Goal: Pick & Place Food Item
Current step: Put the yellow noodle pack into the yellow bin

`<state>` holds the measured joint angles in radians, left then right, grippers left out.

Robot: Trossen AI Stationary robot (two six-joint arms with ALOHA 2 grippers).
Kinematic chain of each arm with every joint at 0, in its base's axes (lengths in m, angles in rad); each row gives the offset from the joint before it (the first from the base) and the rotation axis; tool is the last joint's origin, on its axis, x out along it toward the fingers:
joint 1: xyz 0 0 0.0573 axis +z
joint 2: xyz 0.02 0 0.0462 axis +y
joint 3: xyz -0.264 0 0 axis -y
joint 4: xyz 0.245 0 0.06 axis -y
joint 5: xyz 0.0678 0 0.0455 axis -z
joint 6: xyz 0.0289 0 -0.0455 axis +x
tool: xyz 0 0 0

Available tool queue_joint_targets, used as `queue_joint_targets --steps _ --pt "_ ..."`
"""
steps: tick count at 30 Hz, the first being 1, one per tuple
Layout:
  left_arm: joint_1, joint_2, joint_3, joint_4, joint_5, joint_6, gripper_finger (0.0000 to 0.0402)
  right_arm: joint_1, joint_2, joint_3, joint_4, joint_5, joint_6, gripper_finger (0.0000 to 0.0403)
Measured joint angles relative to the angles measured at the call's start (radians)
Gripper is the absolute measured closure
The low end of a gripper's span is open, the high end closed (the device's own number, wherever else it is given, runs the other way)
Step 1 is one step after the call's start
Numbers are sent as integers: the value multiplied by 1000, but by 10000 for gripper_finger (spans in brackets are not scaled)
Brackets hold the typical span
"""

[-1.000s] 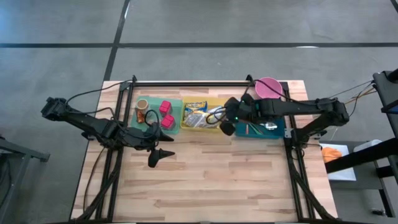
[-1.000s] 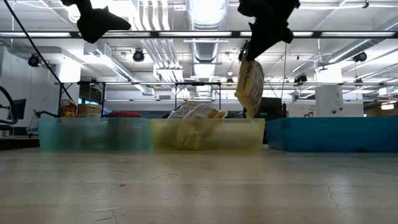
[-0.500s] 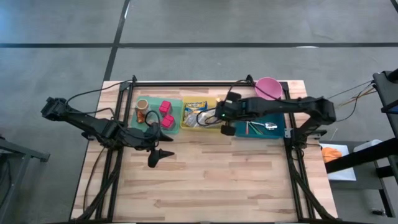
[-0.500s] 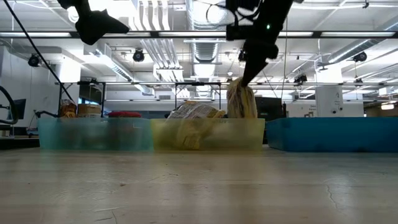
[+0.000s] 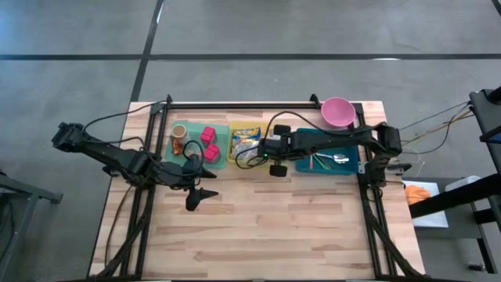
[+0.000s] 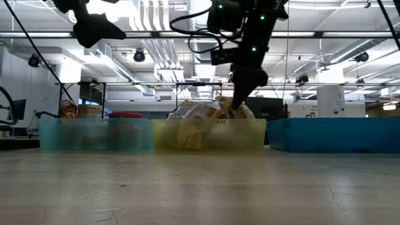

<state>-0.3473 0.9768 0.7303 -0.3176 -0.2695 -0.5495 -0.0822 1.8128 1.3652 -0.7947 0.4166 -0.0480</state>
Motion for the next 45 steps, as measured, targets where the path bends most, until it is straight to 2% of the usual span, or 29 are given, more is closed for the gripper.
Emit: queue_joint_targets --steps 7,20,26,30,39,45 --pt "0 0 0 -2 0 0 69 -1 53 53 6 -61 17 395" --pt "0 0 0 -24 0 -1 69 -4 53 52 20 -62 98 394" --pt "0 0 0 -25 0 -1 69 -13 52 51 22 -97 132 387" --pt "0 0 0 -25 0 -1 69 -16 52 51 24 -113 174 344" --pt "0 0 0 -12 0 0 69 -16 52 51 29 -112 217 200" --pt "0 0 0 -2 0 0 69 -16 50 51 31 -112 221 137"
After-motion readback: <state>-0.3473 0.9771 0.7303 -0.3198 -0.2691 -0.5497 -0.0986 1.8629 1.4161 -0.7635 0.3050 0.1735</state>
